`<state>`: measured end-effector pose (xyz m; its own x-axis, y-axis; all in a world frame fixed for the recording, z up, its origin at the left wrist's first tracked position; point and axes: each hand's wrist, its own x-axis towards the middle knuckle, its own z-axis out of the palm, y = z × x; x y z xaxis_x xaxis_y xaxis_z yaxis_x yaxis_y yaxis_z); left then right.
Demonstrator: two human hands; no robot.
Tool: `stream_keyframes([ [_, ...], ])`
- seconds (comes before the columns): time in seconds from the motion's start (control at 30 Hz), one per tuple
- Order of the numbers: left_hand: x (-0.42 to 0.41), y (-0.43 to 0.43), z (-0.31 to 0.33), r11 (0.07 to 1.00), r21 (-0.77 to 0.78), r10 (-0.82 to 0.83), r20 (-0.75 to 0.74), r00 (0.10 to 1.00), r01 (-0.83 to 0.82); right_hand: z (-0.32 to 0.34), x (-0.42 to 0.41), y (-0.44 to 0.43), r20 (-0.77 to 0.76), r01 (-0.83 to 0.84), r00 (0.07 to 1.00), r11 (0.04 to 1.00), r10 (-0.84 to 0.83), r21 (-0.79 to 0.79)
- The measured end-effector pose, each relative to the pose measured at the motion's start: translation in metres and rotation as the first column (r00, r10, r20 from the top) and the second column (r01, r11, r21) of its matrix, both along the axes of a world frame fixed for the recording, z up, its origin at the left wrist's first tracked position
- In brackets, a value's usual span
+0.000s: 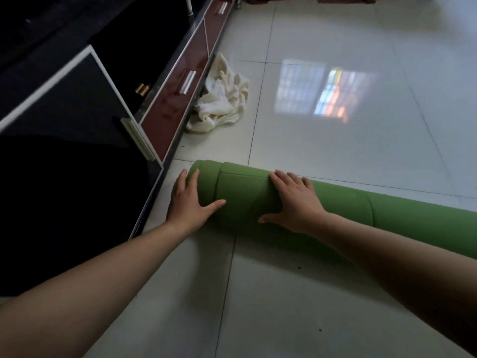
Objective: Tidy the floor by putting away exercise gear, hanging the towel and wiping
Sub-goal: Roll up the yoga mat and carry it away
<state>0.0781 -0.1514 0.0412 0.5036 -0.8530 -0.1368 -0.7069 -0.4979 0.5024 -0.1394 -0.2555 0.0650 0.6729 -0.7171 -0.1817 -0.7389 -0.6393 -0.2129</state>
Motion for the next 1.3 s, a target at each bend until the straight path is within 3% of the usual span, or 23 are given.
stream_keyframes([
  [0.17, 0.01, 0.0, -0.008, 0.977, 0.038, 0.21, -0.289, 0.934, -0.208, -0.002, -0.002, 0.003, 0.008, -0.002, 1.0, 1.0, 0.003, -0.022],
  [0.33, 0.006, -0.002, 0.003, 0.975, -0.058, 0.19, -0.272, 0.943, -0.213, 0.005, -0.009, 0.002, 0.069, 0.006, 0.998, 0.999, -0.003, -0.036],
  [0.53, -0.017, -0.042, 0.079, 0.971, -0.237, 0.002, -0.164, 0.986, -0.041, 0.057, -0.043, -0.014, 0.209, 0.108, 0.973, 0.993, -0.095, -0.049],
  [0.77, -0.09, -0.109, 0.209, 0.885, -0.401, -0.218, 0.09, 0.972, 0.236, 0.149, -0.119, -0.041, 0.384, 0.317, 0.877, 0.948, -0.289, -0.01],
  [1.03, -0.189, -0.135, 0.34, 0.813, -0.32, -0.414, 0.271, 0.869, 0.487, 0.282, -0.194, -0.049, 0.457, 0.445, 0.733, 0.863, -0.505, 0.24],
  [1.3, -0.322, -0.145, 0.465, 0.699, -0.147, -0.688, 0.127, 0.715, 0.699, 0.438, -0.293, -0.055, 0.465, 0.586, 0.431, 0.632, -0.773, 0.508],
])
